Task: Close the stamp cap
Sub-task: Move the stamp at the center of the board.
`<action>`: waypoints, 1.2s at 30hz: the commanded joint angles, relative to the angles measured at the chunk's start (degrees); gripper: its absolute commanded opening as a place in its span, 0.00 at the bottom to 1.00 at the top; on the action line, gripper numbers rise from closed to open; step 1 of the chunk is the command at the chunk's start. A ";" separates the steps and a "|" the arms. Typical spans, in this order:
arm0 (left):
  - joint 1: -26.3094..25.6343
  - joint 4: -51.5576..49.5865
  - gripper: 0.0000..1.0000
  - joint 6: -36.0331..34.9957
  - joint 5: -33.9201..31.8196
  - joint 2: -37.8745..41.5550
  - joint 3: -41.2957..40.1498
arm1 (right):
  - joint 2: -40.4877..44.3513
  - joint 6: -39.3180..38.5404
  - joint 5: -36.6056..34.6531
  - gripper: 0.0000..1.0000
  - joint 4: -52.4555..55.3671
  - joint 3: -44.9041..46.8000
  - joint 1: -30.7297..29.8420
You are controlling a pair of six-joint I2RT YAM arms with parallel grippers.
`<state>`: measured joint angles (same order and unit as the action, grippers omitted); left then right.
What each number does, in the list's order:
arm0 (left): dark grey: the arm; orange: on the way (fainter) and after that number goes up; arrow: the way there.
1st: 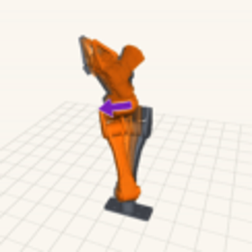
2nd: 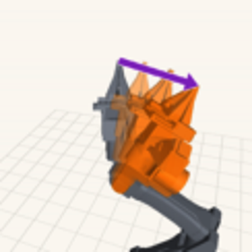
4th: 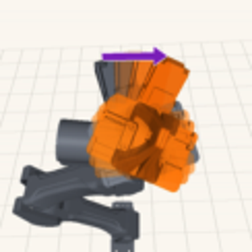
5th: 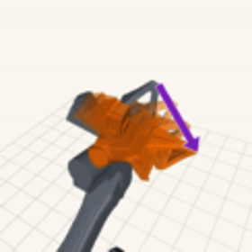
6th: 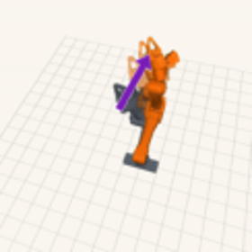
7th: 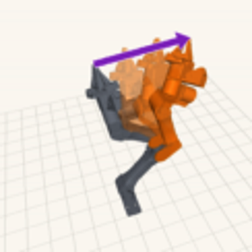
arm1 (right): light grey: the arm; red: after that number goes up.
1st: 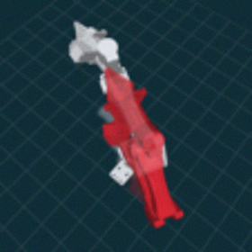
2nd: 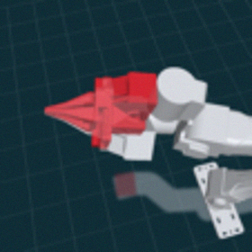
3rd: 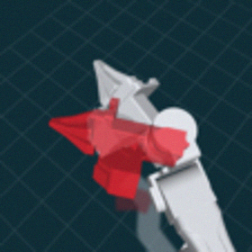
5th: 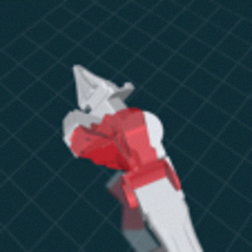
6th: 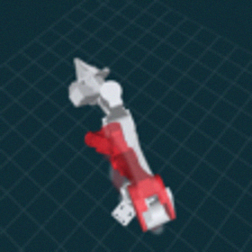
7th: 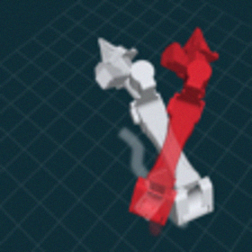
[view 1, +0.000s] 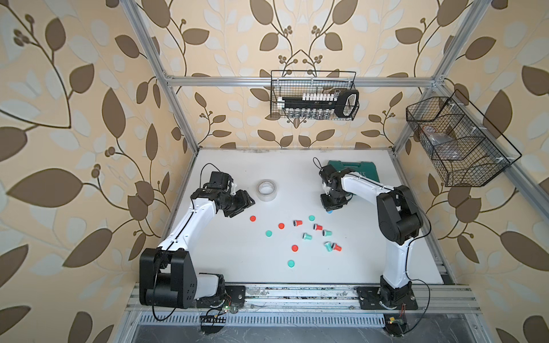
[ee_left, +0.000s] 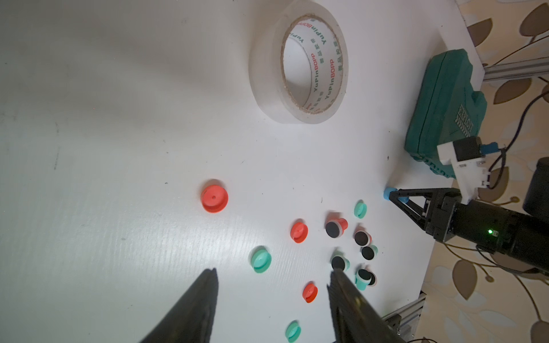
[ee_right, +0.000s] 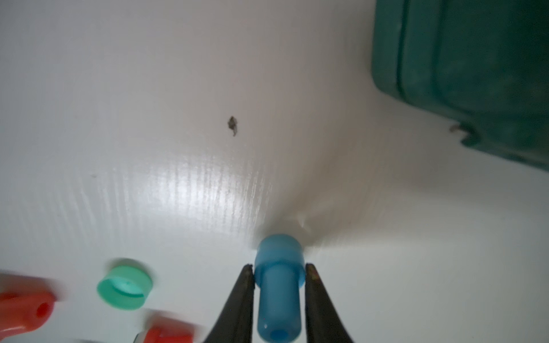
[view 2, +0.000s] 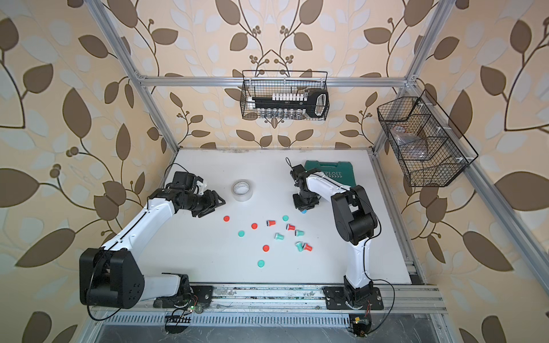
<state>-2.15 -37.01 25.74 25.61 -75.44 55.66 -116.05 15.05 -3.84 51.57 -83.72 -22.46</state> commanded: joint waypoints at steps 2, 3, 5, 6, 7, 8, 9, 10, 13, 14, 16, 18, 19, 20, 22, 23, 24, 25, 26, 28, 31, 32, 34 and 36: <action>0.40 -0.51 0.62 -0.49 1.21 0.03 0.85 | -1.99 0.16 -1.23 0.29 2.01 0.89 0.28; 0.40 -0.52 0.62 -0.47 1.20 -0.04 0.86 | -1.90 0.07 -1.09 0.29 2.15 0.65 0.26; 0.39 -0.56 0.62 -0.47 1.20 -0.14 0.89 | -1.90 -0.08 -1.05 0.31 2.51 0.15 0.25; 0.36 -0.52 0.62 -0.51 1.20 -0.14 0.88 | -1.84 -0.19 -1.00 0.32 2.66 -0.11 0.27; 0.39 -0.60 0.62 -0.47 1.20 -0.14 0.92 | -1.81 -0.19 -0.93 0.34 2.85 -0.33 0.27; 0.40 -0.58 0.62 -0.49 1.20 -0.12 0.94 | -1.77 -0.28 -0.93 0.36 3.04 -0.70 0.29; 0.39 -0.60 0.62 -0.49 1.20 -0.15 0.93 | -1.70 -0.28 -0.96 0.38 3.27 -1.02 0.25; 0.37 -0.60 0.62 -0.53 1.12 -0.13 0.94 | -1.68 -0.37 -0.86 0.39 3.55 -1.26 0.30; 0.40 -0.65 0.62 -0.49 1.03 -0.05 0.94 | -0.78 -0.55 -1.08 0.41 4.38 -2.26 0.30; 0.36 -0.60 0.62 -0.49 1.03 -0.06 0.93 | -0.47 -0.58 -1.23 0.41 4.77 -2.54 0.30; 0.40 -0.60 0.62 -0.51 1.03 -0.13 0.93 | 0.71 -0.63 -1.52 0.42 5.93 -3.17 0.28; 0.39 -0.60 0.62 -0.48 1.03 -0.08 0.86 | 2.47 -0.65 -1.87 0.42 6.64 -3.33 0.05; 0.34 -0.60 0.62 -0.50 1.06 -0.15 0.86 | 3.58 -0.63 -2.05 0.42 7.09 -3.36 -0.12; 0.39 -0.52 0.62 -0.47 1.11 -0.14 0.86 | 4.48 -0.64 -2.12 0.42 7.49 -3.32 -0.30; 0.39 -0.51 0.62 -0.46 1.16 -0.30 0.90 | 6.78 -0.55 -2.25 0.42 8.32 -2.99 -0.81; 0.40 -0.43 0.62 -0.36 1.20 -0.32 0.92 | 7.86 -0.49 -2.10 0.42 8.59 -2.69 -1.09; 0.37 -0.43 0.62 -0.38 1.29 -0.41 0.94 | 9.02 -0.38 -2.12 0.42 9.04 -2.35 -1.55; 0.37 -0.43 0.62 -0.36 1.37 -0.49 0.94 | 10.15 -0.16 -2.22 0.42 9.54 -1.93 -1.86; 0.39 -0.43 0.62 -0.41 1.38 -0.45 0.94 | 11.15 0.02 -2.26 0.42 9.85 -1.55 -2.32; 0.39 -0.43 0.62 -0.41 1.48 -0.57 1.04 | 13.85 0.58 -2.43 0.42 10.34 -0.07 -3.55; 0.39 -0.43 0.62 -0.35 1.40 -0.44 0.94 | 17.52 2.00 -2.29 0.42 10.70 3.63 -5.45; 0.35 -0.43 0.62 -0.36 1.38 -0.50 0.95 | 18.96 2.33 -2.08 0.42 10.54 5.02 -6.00; 0.35 -0.52 0.62 -0.38 1.38 -0.55 0.94 | 22.16 2.96 -1.61 0.42 10.33 8.88 -7.08; 0.40 -0.48 0.62 -0.38 1.46 -0.66 0.94 | 25.16 3.29 -1.37 0.42 10.30 12.43 -7.50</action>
<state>-2.15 -37.06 25.74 25.61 -75.92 55.66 -93.60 16.71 -5.34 59.83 -75.18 -29.56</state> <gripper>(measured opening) 0.625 0.420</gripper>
